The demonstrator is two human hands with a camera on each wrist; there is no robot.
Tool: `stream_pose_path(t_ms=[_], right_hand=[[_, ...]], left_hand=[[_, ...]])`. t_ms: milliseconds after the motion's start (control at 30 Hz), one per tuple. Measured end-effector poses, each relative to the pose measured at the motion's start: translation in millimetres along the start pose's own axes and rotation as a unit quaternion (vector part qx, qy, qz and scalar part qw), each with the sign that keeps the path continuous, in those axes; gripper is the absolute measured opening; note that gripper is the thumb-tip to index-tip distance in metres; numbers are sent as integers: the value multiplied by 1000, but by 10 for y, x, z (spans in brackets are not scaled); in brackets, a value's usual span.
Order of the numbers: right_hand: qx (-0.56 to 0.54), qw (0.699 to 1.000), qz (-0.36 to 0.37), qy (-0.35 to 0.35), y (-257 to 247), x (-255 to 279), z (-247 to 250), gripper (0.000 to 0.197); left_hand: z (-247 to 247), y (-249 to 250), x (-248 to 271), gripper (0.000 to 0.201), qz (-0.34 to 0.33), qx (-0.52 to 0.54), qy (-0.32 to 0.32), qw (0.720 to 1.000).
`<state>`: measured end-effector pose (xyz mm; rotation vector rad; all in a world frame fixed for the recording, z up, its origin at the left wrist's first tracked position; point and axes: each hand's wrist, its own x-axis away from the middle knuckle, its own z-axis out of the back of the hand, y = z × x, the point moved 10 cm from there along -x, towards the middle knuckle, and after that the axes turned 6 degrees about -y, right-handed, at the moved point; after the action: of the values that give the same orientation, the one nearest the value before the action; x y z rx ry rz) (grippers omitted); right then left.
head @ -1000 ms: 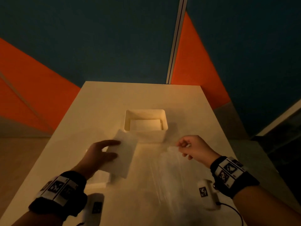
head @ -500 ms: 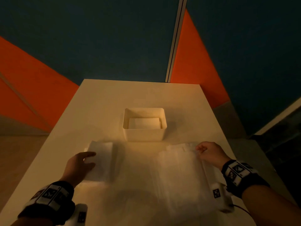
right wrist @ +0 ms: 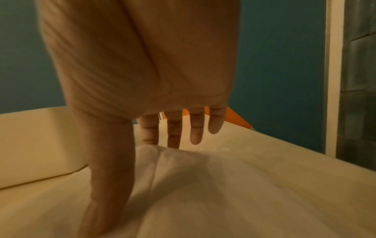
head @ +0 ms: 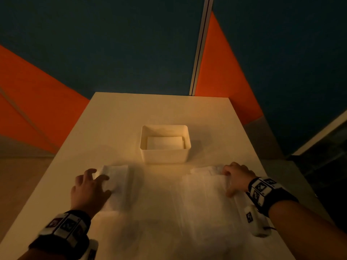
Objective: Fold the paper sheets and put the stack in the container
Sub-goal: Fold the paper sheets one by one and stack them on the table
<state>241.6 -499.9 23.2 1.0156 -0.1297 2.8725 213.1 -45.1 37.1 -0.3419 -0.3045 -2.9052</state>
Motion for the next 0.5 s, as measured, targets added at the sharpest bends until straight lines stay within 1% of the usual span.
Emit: stream_pose_path(t_ms=[100,167,233,267,300,367,400,433,467,500], right_hand=[[6,999,23,29,-31,52,131,37],[-10,998,46,34,-61,114,226,23],[-79,992,92,19,-147,202,308,17],[-144,982,125,9,-228,268,360,17],[-212,964,157,2,-323,352,426,17],[-317,926,205,8,-511,524,592,14],[-357,908,219,17,-590,597,669,11],[-397,888,231,27,-670,668,739,8],[-435,866,243,41,-735,726,798,9],[-473,841,257,55,-803,780,846,12]], left_hand=[[65,130,32,49,-10,-15,-1,1000],[104,240,43,48,-28,-1,-4,1000],[117,371,56,43,-52,32,-20,998],[116,457,58,39,-72,64,-31,995],[103,552,63,34,-92,113,-52,988],[52,803,119,24,-124,227,-129,957],[27,950,181,22,-135,279,-177,934],[1,1092,251,25,-141,319,-225,910],[-13,1228,318,33,-149,349,-261,888],[-24,1344,370,47,-157,369,-286,871]])
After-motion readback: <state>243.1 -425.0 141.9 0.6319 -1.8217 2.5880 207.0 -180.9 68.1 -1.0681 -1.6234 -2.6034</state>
